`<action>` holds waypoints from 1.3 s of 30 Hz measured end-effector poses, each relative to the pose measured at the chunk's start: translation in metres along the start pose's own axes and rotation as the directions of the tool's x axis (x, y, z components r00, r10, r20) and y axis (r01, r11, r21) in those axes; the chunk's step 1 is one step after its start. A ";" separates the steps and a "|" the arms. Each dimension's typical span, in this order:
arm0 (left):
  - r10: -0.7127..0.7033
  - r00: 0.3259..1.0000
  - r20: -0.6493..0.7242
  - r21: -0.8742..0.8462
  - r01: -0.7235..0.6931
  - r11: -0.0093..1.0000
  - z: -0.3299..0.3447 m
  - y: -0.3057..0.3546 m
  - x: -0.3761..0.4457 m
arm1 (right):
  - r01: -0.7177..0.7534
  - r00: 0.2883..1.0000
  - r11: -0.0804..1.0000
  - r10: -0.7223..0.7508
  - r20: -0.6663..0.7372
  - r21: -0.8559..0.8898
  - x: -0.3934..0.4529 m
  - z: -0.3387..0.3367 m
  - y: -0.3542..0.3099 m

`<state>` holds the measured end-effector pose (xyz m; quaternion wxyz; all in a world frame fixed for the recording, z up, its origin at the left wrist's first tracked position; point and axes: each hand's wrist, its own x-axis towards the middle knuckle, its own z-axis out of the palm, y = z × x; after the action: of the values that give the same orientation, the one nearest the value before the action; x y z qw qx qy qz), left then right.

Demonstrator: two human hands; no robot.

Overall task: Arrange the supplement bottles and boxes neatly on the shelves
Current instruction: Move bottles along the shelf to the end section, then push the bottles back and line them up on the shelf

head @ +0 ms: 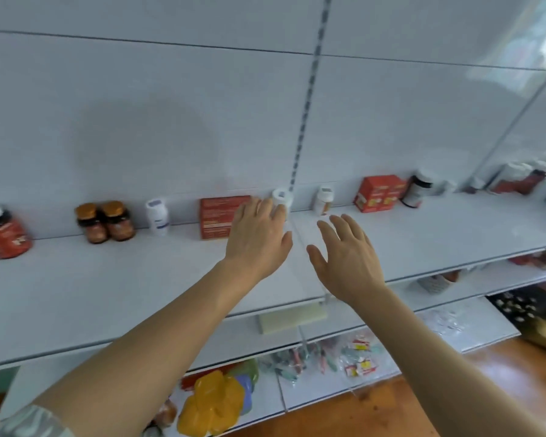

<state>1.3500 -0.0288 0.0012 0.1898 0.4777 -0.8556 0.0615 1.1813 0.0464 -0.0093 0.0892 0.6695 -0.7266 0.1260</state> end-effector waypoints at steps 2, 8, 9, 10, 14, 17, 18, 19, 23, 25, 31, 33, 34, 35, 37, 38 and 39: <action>0.028 1.000 -0.001 -0.019 -0.028 0.999 0.008 0.047 0.014 | -0.039 0.999 0.999 0.039 -0.007 -0.013 -0.013 -0.009 0.045; 0.149 0.989 0.019 -0.060 -0.148 0.987 0.033 0.177 0.057 | -0.202 0.979 0.977 0.202 -0.005 -0.060 -0.051 -0.029 0.179; 0.168 0.986 0.018 -0.071 -0.166 0.984 0.037 0.193 0.065 | -0.229 0.973 0.971 0.229 -0.011 -0.063 -0.054 -0.032 0.197; 0.193 0.981 0.021 -0.077 -0.191 0.979 0.042 0.212 0.075 | -0.261 0.965 0.963 0.260 -0.012 -0.065 -0.057 -0.034 0.217; 0.284 0.959 0.022 -0.112 -0.280 0.953 0.068 0.283 0.112 | -0.358 0.933 0.930 0.360 0.006 -0.078 -0.068 -0.036 0.291; 0.347 0.938 0.012 -0.150 -0.341 0.928 0.089 0.337 0.148 | -0.432 0.901 0.895 0.434 -0.008 -0.112 -0.070 -0.041 0.348; 0.365 0.931 0.010 -0.165 -0.358 0.919 0.096 0.356 0.161 | -0.458 0.888 0.881 0.459 -0.015 -0.122 -0.070 -0.043 0.368; 0.379 0.926 0.010 -0.184 -0.370 0.911 0.103 0.376 0.174 | -0.482 0.875 0.866 0.484 -0.019 -0.131 -0.070 -0.046 0.388; 0.455 0.890 0.010 -0.245 -0.439 0.865 0.125 0.452 0.223 | -0.533 0.843 0.822 0.537 -0.039 -0.202 -0.069 -0.062 0.464; 0.489 0.872 0.006 -0.252 -0.472 0.845 0.136 0.489 0.246 | -0.565 0.822 0.798 0.567 -0.060 -0.210 -0.067 -0.068 0.501; 0.554 0.832 0.032 -0.284 -0.524 0.803 0.172 0.592 0.294 | -0.611 0.788 0.765 0.613 -0.060 -0.201 -0.077 -0.074 0.607; 0.556 0.830 0.038 -0.285 -0.524 0.802 0.186 0.627 0.309 | -0.621 0.781 0.762 0.622 -0.062 -0.184 -0.078 -0.073 0.647; 0.554 0.831 0.041 -0.284 -0.522 0.804 0.193 0.645 0.316 | -0.621 0.781 0.764 0.621 -0.058 -0.175 -0.079 -0.072 0.667; 0.549 0.834 0.045 -0.283 -0.517 0.808 0.200 0.663 0.323 | -0.612 0.788 0.771 0.613 -0.054 -0.173 -0.079 -0.071 0.688; 0.528 0.847 0.062 -0.291 -0.491 0.821 0.213 0.698 0.337 | -0.580 0.813 0.795 0.580 -0.057 -0.177 -0.079 -0.071 0.731; 0.515 0.854 0.077 -0.295 -0.474 0.830 0.219 0.714 0.344 | -0.564 0.824 0.808 0.562 -0.066 -0.169 -0.078 -0.073 0.751; 0.500 0.861 0.092 -0.295 -0.456 0.840 0.223 0.729 0.351 | -0.550 0.835 0.820 0.545 -0.077 -0.155 -0.075 -0.076 0.771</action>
<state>0.5125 0.0192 -0.0144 0.1586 0.2223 -0.9608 -0.0471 0.4176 0.1957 -0.0088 0.1169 0.4205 -0.8949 0.0933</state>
